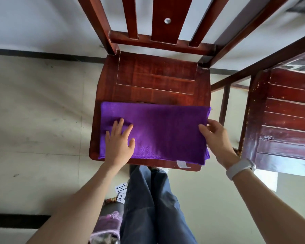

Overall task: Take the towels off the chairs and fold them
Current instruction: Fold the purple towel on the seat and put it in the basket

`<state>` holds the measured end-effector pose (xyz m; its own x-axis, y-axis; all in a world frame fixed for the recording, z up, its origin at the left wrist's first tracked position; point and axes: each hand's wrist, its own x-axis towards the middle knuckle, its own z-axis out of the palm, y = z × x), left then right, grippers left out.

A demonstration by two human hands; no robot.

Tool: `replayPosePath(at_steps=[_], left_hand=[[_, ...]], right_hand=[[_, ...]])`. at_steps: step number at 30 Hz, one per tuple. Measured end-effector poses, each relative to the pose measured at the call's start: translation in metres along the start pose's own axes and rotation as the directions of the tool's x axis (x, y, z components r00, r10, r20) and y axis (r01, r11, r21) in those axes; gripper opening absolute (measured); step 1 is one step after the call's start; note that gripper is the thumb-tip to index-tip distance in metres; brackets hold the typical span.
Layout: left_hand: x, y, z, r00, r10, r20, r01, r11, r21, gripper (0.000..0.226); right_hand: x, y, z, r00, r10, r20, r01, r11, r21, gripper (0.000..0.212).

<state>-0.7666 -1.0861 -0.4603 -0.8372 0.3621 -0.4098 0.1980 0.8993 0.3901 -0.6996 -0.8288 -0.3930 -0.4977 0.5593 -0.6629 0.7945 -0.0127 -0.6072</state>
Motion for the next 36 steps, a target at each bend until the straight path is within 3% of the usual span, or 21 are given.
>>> replayPosePath(at_steps=[2,3,5,6,7,8,10,12,14,16,18,20,24,29,33,36], left_hand=[[0.000,0.009,-0.015,0.983,-0.170,-0.070,0.134,0.923,-0.360,0.029],[0.000,0.012,-0.023,0.950,-0.311,-0.038,0.236,0.789,-0.567,0.025],[-0.004,0.014,-0.040,0.841,-0.471,0.266,0.436,0.299,-0.849,0.023],[-0.009,0.011,-0.045,0.790,-0.450,0.415,0.491,0.060,-0.869,0.021],[-0.014,0.006,-0.049,0.753,-0.410,0.514,0.517,-0.113,-0.848,0.022],[-0.018,-0.001,-0.050,0.728,-0.378,0.571,0.523,-0.232,-0.820,0.026],[-0.025,-0.015,-0.049,0.700,-0.369,0.612,0.515,-0.334,-0.790,0.034],[-0.030,-0.024,-0.047,0.686,-0.389,0.615,0.520,-0.330,-0.788,0.036],[-0.032,-0.029,-0.042,0.689,-0.431,0.582,0.545,-0.222,-0.809,0.038],[-0.032,-0.029,-0.036,0.724,-0.491,0.484,0.580,0.053,-0.813,0.041],[-0.028,-0.031,-0.030,0.774,-0.561,0.294,0.564,0.400,-0.722,0.039],[-0.026,-0.028,-0.028,0.787,-0.600,0.143,0.524,0.529,-0.667,0.027],[-0.031,-0.023,-0.029,0.768,-0.636,0.079,0.482,0.491,-0.726,0.022],[-0.045,-0.032,-0.026,0.696,-0.715,0.069,0.534,0.450,-0.715,0.021],[-0.040,-0.035,-0.022,0.656,-0.751,0.076,0.570,0.427,-0.702,0.020],[-0.038,-0.036,-0.023,0.656,-0.753,0.046,0.578,0.463,-0.672,0.021]], right_hand=[[-0.016,-0.027,0.009,0.991,-0.104,0.089,0.102,0.994,0.034,0.023],[-0.025,-0.042,0.018,0.978,-0.141,0.152,0.134,0.989,0.059,0.021],[-0.043,-0.070,0.045,0.938,-0.188,0.291,0.163,0.981,0.107,0.021],[-0.049,-0.079,0.062,0.914,-0.202,0.351,0.170,0.978,0.122,0.023],[-0.054,-0.086,0.079,0.888,-0.206,0.412,0.161,0.977,0.140,0.024],[-0.058,-0.091,0.094,0.859,-0.194,0.474,0.136,0.979,0.154,0.024],[-0.057,-0.092,0.120,0.816,-0.143,0.561,0.083,0.988,0.130,0.020],[-0.045,-0.086,0.135,0.865,-0.160,0.475,0.198,0.980,-0.031,0.019],[-0.026,-0.080,0.140,0.900,-0.321,0.295,0.405,0.867,-0.292,0.024],[-0.007,-0.079,0.141,0.850,-0.461,0.256,0.526,0.707,-0.473,0.030],[0.008,-0.081,0.145,0.821,-0.433,0.373,0.569,0.566,-0.596,0.039],[0.020,-0.085,0.152,0.814,-0.352,0.461,0.579,0.449,-0.680,0.046],[0.028,-0.095,0.166,0.816,-0.365,0.449,0.574,0.415,-0.705,0.038],[0.016,-0.093,0.180,0.740,-0.432,0.515,0.669,0.394,-0.631,0.032],[0.019,-0.094,0.192,0.748,-0.405,0.527,0.662,0.383,-0.645,0.033],[0.024,-0.094,0.196,0.759,-0.404,0.511,0.648,0.390,-0.654,0.032]])
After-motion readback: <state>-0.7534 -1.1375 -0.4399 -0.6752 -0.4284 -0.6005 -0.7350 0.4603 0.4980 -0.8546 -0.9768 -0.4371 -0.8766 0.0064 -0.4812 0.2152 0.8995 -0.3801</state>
